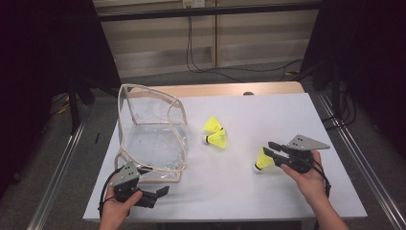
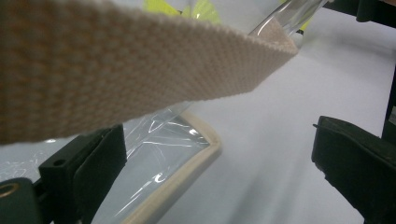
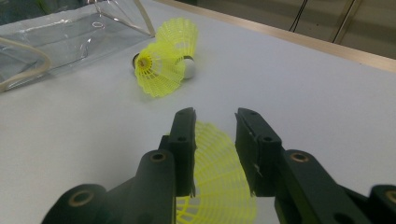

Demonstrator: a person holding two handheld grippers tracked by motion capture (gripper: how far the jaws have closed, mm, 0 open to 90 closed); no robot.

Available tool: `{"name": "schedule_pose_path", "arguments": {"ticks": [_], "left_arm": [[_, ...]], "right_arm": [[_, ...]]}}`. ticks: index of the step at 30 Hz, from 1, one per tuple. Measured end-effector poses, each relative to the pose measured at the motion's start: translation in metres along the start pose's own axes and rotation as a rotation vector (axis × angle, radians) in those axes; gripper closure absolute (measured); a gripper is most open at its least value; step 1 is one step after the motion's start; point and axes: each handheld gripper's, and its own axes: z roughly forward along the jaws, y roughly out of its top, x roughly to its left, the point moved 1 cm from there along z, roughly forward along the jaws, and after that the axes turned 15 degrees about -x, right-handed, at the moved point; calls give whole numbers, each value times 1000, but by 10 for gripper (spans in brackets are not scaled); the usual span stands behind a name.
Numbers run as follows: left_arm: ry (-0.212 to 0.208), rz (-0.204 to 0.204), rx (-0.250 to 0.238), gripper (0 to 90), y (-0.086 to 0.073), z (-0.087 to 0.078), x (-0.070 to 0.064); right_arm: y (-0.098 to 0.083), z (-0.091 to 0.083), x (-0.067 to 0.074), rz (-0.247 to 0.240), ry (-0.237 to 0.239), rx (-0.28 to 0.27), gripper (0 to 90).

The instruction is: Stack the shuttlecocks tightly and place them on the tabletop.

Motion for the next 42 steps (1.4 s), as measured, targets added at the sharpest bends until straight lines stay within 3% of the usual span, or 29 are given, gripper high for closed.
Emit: {"name": "schedule_pose_path", "arguments": {"ticks": [12, 16, 17, 21, 42], "left_arm": [[1, -6, -7, 32, 0, 0, -1], [0, -5, -8, 32, 0, 1, -1], [0, -6, -9, 32, 0, 1, -1], [0, -3, -7, 32, 0, 0, -1], [-2, 1, -3, 32, 0, 0, -1]], "right_arm": [[2, -1, 0, -10, -7, -8, 675], [2, -2, 0, -13, 1, 4, 763], [2, -2, 0, -23, 23, 12, 834], [2, -1, 2, -29, 37, 29, 890], [-4, -5, -6, -9, 28, 30, 900]]}}
